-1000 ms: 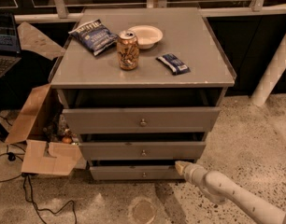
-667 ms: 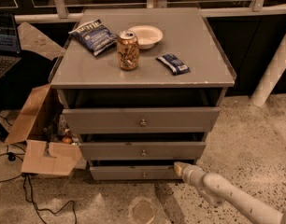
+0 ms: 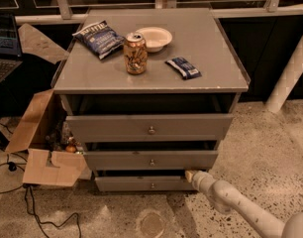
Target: Open bottom drawer
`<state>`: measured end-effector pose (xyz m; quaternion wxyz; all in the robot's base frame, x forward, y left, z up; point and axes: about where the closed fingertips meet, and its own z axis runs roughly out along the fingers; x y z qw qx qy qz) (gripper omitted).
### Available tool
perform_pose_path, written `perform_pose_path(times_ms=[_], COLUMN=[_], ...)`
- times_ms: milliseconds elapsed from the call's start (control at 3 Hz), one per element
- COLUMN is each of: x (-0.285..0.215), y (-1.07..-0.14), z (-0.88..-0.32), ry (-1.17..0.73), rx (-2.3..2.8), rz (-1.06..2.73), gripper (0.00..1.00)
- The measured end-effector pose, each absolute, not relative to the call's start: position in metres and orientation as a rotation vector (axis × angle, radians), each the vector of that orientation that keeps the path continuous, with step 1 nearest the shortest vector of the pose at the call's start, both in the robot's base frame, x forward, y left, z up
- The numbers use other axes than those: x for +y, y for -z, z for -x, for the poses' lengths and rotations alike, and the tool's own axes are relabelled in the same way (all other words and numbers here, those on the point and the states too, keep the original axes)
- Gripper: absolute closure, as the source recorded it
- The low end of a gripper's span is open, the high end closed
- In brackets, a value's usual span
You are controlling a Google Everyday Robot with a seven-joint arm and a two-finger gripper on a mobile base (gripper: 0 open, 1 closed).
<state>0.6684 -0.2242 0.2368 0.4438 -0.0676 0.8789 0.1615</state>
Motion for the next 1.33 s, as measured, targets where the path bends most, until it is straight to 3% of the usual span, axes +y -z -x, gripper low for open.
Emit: perform_pose_path(times_ms=[1333], x=[-0.231], y=[-0.195], z=[-0.688], ry=[-0.321], rx=[2.25], rz=[0.1], gripper=[1.0])
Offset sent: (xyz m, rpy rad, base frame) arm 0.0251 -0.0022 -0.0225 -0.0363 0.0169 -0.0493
